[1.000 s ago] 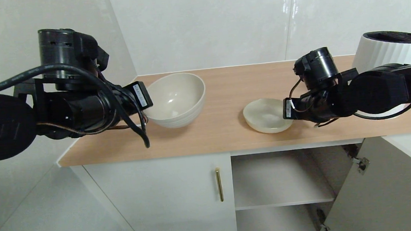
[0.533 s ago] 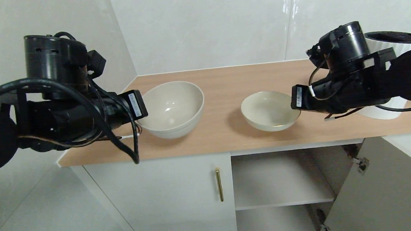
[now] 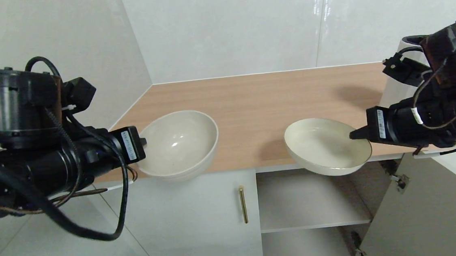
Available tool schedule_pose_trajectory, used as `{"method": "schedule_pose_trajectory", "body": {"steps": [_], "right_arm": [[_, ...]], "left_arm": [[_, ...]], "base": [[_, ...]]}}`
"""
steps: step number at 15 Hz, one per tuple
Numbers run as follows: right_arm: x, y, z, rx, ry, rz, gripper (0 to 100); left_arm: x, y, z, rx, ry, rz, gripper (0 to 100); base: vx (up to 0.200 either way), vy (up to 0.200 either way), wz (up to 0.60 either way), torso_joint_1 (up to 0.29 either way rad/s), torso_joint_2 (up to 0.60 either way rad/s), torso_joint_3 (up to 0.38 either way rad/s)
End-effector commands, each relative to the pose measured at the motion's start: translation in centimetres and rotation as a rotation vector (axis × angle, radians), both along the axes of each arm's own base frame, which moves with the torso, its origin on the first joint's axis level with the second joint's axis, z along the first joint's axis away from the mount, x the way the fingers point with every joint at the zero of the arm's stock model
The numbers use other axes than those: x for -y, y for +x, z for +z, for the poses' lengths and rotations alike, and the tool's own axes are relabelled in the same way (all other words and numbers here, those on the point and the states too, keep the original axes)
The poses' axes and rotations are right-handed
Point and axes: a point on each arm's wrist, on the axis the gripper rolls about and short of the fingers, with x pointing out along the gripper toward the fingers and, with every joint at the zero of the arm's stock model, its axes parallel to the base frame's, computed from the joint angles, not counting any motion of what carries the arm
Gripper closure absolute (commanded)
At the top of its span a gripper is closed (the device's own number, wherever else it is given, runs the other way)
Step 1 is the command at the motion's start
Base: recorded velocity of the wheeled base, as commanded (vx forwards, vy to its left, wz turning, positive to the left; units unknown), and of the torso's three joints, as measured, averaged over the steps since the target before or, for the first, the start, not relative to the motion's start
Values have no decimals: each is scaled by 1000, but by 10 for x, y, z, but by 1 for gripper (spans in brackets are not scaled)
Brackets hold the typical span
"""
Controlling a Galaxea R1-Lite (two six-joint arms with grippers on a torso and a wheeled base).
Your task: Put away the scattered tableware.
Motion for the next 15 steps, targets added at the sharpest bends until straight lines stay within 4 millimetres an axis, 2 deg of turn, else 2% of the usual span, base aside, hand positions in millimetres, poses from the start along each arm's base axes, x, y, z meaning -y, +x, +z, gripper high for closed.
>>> {"method": "schedule_pose_trajectory", "body": {"steps": [1, 7, 10, 15], "right_arm": [[12, -27, 0, 9, 6, 13, 100], [18, -32, -19, -42, -24, 1, 100], [16, -28, -30, -23, -29, 6, 100], [15, -25, -34, 35, -2, 1, 100]], "left_arm": [[-8, -17, -4, -2, -3, 1, 100], [-8, -21, -11, -22, 9, -4, 100], [-9, -26, -9, -11, 5, -9, 100], [-7, -24, -11, -21, 8, -15, 100]], "base": [[0, 0, 0, 0, 0, 0], [-200, 0, 0, -2, 1, 5], [0, 0, 0, 0, 0, 0], [0, 0, 0, 0, 0, 0]]}}
